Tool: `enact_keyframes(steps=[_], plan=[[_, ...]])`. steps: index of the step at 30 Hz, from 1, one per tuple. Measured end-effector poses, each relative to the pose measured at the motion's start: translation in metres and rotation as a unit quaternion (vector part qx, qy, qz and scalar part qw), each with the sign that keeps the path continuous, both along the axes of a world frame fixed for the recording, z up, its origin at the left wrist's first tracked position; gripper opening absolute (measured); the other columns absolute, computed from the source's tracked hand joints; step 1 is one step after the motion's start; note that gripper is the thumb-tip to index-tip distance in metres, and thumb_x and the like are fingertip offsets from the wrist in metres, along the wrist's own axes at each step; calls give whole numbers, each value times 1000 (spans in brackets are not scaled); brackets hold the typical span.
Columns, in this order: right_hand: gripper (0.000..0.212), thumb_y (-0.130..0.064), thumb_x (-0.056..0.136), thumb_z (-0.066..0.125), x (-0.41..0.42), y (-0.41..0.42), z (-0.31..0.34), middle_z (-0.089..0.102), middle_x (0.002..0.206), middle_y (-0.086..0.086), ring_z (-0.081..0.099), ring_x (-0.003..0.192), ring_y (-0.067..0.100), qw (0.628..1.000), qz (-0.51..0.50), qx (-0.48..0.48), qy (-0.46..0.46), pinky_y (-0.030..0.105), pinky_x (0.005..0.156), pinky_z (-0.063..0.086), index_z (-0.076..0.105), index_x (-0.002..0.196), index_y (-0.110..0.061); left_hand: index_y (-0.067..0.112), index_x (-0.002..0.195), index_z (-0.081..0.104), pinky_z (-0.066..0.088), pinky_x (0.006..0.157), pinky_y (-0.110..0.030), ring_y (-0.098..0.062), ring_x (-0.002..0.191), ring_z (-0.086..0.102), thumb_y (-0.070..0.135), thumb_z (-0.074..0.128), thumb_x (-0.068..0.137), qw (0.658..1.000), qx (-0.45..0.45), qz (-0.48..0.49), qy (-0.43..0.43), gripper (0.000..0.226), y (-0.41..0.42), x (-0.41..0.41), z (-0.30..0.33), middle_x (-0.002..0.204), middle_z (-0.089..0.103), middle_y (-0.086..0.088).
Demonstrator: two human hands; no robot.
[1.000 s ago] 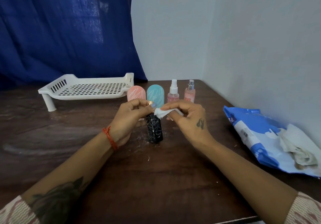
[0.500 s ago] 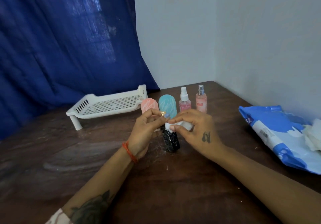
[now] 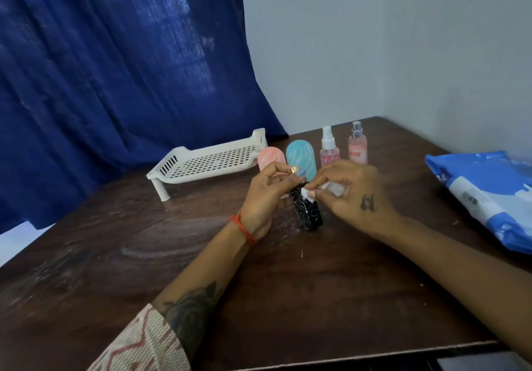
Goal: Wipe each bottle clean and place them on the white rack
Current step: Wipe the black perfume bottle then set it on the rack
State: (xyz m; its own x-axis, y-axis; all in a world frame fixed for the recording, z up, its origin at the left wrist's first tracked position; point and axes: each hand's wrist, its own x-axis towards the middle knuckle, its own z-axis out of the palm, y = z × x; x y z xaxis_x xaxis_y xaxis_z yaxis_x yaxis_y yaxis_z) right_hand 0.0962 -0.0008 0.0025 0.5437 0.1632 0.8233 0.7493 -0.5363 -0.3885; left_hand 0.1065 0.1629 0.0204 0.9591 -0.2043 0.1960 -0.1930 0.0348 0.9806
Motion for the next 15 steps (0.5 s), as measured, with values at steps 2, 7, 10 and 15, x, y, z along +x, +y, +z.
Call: enact_keyframes(steps=[2,7,10,15], plan=[[11,-9,70,77,2,-1,-1,71,80,-2,60,76,4,1000,-16,18,11,5,74,42,75,80,-13,18,81,57,47,69,-32,-17,77,63,24,69,75,1000,-6,-8,4,15,0,-1,0,85,68,-6],[11,-9,72,77,-2,4,-2,70,82,-2,58,79,3,1000,1,6,-10,8,73,44,74,82,-11,17,81,57,47,71,-33,-17,77,62,26,69,72,1000,-18,-15,7,17,0,1,-1,84,67,-6],[9,-8,71,77,-3,3,-3,70,78,-1,60,73,5,1000,14,-19,-3,15,69,48,75,79,-11,16,81,57,51,73,-34,-17,78,64,19,67,79,1000,-19,-4,7,11,1,3,-2,85,68,-6],[9,-11,71,77,4,0,-5,70,78,-1,58,72,3,999,-33,10,4,10,69,44,74,79,-12,16,82,57,54,64,-26,-14,76,66,15,64,85,1000,-20,-5,9,8,2,5,-3,88,68,-8]])
